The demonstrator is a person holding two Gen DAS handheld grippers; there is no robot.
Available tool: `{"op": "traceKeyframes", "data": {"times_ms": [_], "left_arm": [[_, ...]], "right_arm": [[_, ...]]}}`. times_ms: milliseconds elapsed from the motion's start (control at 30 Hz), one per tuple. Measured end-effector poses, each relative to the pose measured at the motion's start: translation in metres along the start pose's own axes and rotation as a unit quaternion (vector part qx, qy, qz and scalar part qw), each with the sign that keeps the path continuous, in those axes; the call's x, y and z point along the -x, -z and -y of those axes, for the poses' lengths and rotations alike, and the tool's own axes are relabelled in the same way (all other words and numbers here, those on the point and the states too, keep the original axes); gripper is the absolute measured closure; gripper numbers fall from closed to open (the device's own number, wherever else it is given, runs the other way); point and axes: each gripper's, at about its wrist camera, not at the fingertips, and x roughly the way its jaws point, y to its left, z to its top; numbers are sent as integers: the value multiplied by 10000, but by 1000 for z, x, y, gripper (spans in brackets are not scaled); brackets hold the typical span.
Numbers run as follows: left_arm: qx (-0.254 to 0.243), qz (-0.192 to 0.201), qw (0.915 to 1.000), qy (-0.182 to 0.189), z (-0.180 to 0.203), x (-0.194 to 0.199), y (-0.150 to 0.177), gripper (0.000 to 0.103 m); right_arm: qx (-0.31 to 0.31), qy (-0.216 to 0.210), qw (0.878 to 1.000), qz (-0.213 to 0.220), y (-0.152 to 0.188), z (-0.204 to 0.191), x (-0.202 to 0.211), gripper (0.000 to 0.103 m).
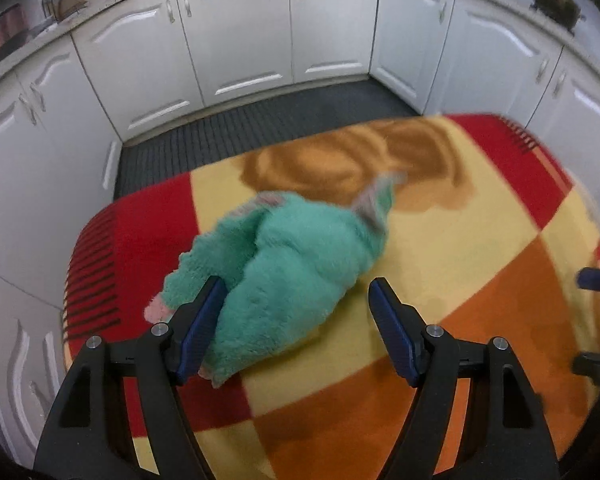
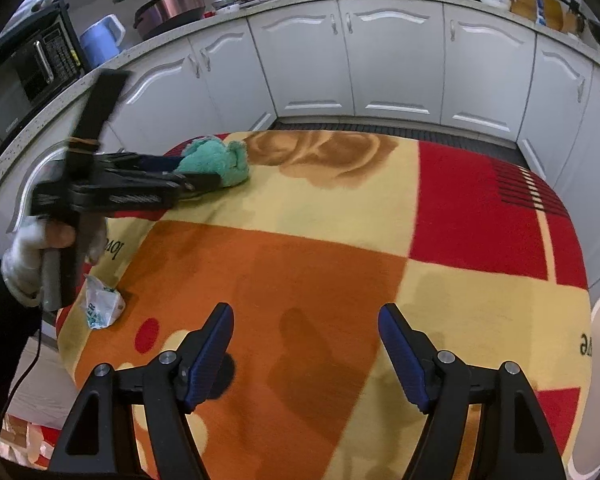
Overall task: Collect trash
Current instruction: 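Grasp the green towel with the left tool while the right tool grasps the white tissue packet, then carry towel and tissue packet over the bin and open both tools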
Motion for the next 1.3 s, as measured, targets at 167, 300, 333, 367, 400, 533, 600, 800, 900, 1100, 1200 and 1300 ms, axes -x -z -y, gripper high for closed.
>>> {"op": "traceKeyframes", "data": {"times_ms": [167,300,333,367,400,533,600,800,900,1100,1200,1300], "left_arm": [[343,148,9988,302,-18,7,4,53],[582,163,9976,348,-31,18,9,66],[660,190,9971,340,-34,24,11,66],[713,216,9968,292,-36,29,13,67],[766,235,9966,214,-38,34,16,67],[1060,331,9938,91,-55,61,33,67],[1217,366,9919,43,-63,72,43,67],[1726,420,9840,-104,-85,97,82,67],[1871,378,9816,-98,-83,99,93,67],[1742,435,9833,-290,-61,106,103,67],[1764,501,9827,-278,-53,108,103,67],[1795,606,9816,-231,-41,114,103,67]], "right_arm": [[226,-276,9994,-32,-1,-21,-8,31],[455,-564,9973,-138,0,-45,-18,31],[479,-616,9968,-151,0,-49,-20,31],[522,-722,9959,-171,0,-55,-22,31],[569,-826,9948,-189,0,-60,-23,31],[852,-1148,9895,-218,1,-86,-26,31],[1034,-1302,9858,-222,1,-101,-29,31],[1364,-1838,9727,-394,1,-140,-48,30],[1459,-1910,9697,-438,3,-157,-60,30],[1481,-1644,9747,-306,14,-161,-72,75],[1246,-1580,9795,-142,13,-142,-59,81],[993,-1425,9848,38,7,-115,-43,82]]}}
